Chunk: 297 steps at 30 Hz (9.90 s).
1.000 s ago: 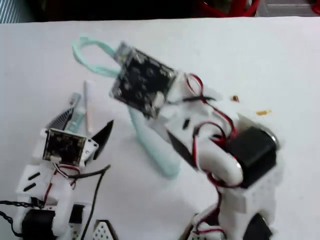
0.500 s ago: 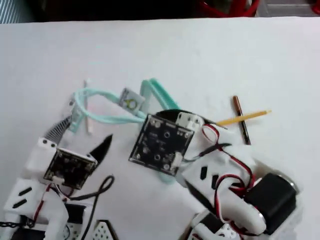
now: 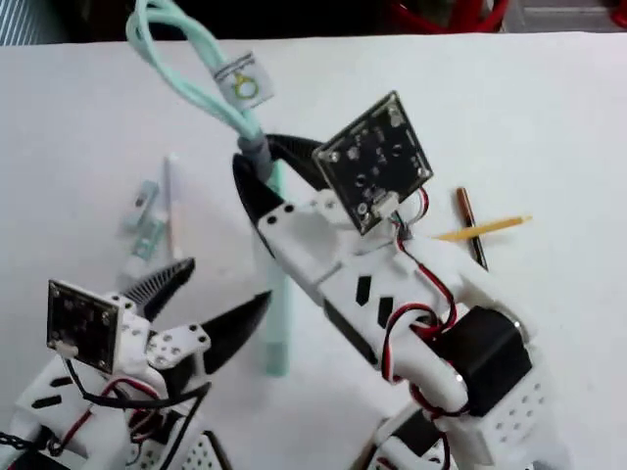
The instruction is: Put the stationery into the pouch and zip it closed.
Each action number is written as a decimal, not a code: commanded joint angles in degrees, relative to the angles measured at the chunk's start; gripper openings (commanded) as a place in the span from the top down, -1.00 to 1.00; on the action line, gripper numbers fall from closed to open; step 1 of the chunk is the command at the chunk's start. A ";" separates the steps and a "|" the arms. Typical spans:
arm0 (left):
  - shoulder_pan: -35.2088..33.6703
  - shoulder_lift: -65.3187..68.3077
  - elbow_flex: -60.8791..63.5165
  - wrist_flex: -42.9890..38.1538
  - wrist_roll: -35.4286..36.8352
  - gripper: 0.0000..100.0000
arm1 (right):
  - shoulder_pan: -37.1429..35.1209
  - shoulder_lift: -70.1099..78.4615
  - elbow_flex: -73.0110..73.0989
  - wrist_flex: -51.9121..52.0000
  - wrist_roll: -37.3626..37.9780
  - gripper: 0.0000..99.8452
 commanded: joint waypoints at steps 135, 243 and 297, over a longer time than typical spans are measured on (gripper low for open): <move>7.25 -8.57 1.14 -1.14 -3.43 0.30 | -6.11 1.71 -0.35 2.51 7.82 0.96; 4.53 -9.01 29.71 -29.01 -7.21 0.83 | 32.22 -1.63 36.84 -35.65 19.08 0.96; 4.00 -9.01 20.04 -2.02 -27.25 0.52 | 26.68 -15.43 69.27 -32.92 3.25 0.50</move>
